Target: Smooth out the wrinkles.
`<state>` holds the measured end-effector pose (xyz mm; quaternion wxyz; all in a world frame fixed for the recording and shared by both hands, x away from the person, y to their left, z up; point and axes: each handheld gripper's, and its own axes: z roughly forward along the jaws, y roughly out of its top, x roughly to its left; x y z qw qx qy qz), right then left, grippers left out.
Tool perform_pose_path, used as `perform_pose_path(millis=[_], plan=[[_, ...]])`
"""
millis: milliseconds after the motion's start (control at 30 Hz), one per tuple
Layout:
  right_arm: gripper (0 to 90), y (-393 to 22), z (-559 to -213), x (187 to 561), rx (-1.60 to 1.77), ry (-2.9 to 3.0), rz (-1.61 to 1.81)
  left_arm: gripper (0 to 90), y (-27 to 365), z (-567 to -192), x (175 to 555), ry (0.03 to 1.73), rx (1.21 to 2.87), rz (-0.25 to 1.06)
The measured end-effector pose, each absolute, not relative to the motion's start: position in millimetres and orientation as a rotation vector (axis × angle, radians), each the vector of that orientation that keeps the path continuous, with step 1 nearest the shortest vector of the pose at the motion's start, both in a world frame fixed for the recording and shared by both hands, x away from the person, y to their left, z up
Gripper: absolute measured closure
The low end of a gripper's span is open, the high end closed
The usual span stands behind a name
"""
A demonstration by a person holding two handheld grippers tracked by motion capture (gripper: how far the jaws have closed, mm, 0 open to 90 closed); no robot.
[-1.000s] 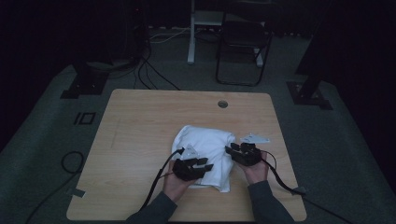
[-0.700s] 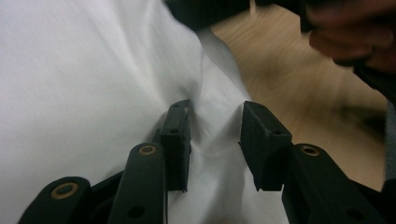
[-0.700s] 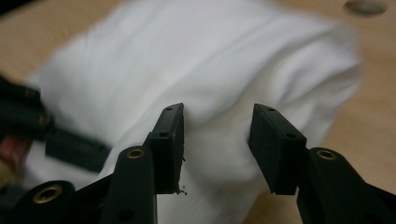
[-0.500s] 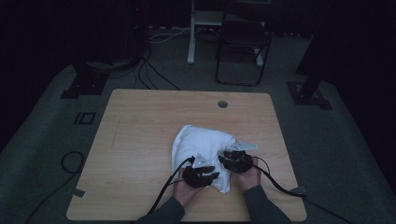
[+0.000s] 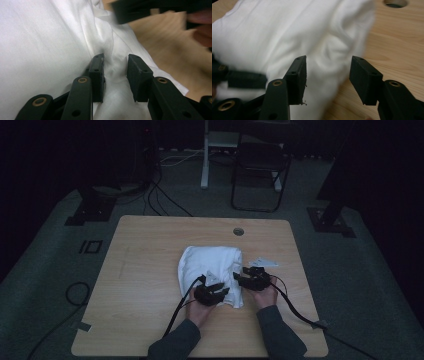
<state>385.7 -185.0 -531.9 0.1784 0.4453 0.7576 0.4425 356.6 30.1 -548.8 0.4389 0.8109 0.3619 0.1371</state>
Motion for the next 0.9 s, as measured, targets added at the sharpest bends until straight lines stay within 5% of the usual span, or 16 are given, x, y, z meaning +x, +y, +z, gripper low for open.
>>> perform_pose_path(millis=[233,433,900], plan=[[44.0,-208.3,-536.9,373.1,1.283,2.115,1.229,63.9,46.2,-541.9,371.8,0.923,1.997,0.302],[42.7,-224.5,-544.9,366.2,1.315,2.096,1.207,50.7,55.1,-517.5,351.4,0.845,1.982,0.319],[41.6,-238.1,-555.9,359.0,1.37,2.065,1.192,47.3,99.6,-493.2,311.4,0.792,1.949,0.384]])
